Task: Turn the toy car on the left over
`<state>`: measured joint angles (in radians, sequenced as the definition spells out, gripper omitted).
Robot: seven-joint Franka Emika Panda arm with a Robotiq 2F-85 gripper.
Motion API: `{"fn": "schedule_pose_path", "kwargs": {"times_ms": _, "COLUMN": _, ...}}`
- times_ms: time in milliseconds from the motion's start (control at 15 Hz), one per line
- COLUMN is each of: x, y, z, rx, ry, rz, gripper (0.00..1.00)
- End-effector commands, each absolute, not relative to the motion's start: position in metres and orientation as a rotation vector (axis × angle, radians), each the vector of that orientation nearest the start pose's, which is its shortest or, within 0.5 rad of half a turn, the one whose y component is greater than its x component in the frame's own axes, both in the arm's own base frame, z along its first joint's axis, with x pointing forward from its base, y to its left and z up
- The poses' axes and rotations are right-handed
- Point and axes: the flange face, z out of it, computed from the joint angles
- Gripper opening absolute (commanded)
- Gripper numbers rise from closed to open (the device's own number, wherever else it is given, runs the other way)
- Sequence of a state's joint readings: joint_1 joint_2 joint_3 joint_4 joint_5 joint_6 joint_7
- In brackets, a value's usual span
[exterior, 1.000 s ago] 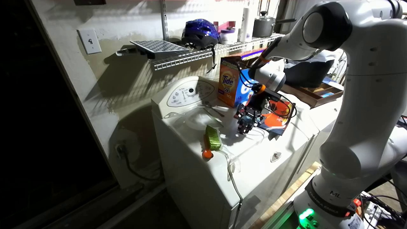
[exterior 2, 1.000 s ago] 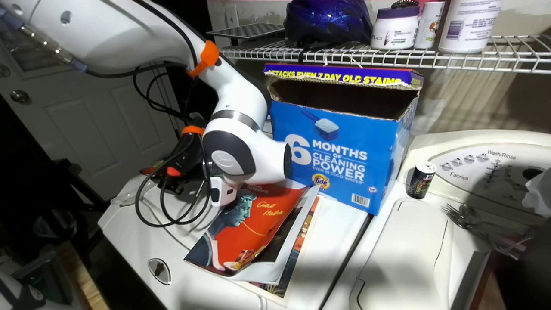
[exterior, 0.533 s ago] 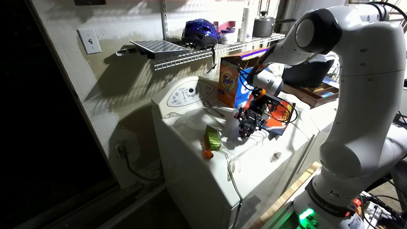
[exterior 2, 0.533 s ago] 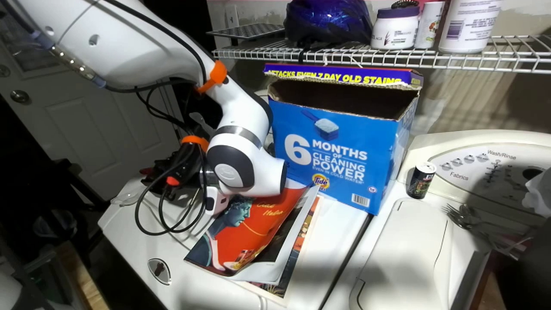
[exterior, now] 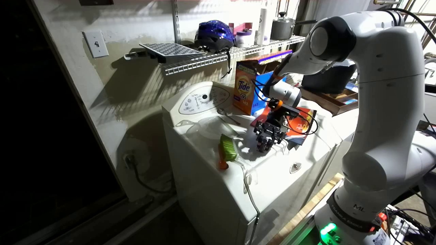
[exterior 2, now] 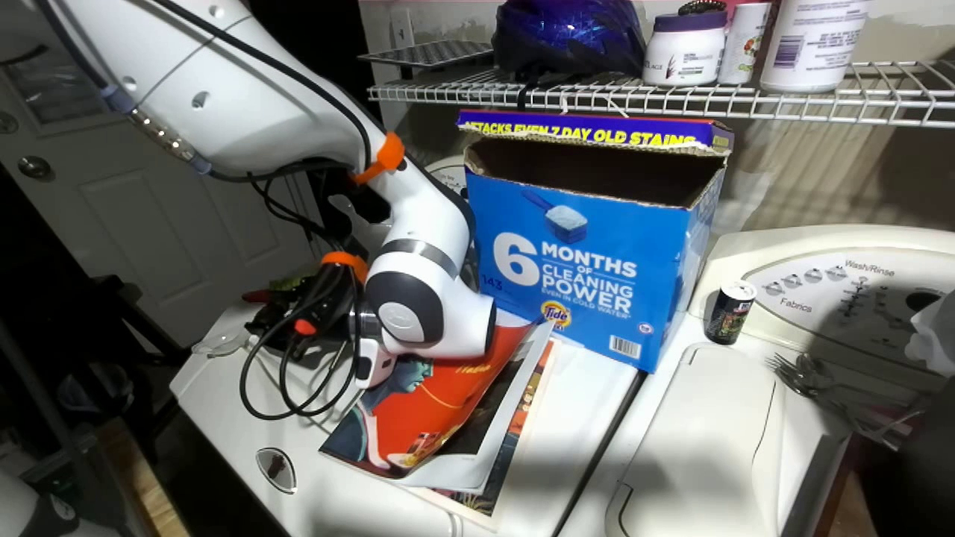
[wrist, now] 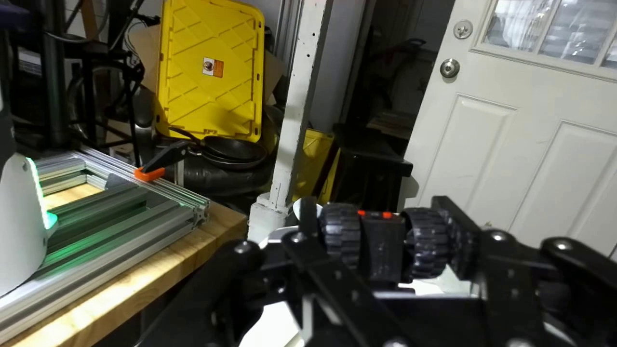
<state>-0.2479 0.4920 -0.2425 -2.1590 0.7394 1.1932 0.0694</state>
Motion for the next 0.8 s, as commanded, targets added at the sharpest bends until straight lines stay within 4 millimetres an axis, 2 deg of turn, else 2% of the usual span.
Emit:
{"fn": "schedule_pose_path", "kwargs": {"times_ms": 0, "x": 0.4062, "y": -0.1246, "z": 0.1843, "rx": -1.641, "ry": 0.866, "rz": 1.400, "gripper": 0.35}}
{"fn": "schedule_pose_path", "kwargs": {"times_ms": 733, "x": 0.4056, "y": -0.1342, "z": 0.1801, "rx": -1.681, "ry": 0.973, "rz": 1.473, "gripper": 0.35}}
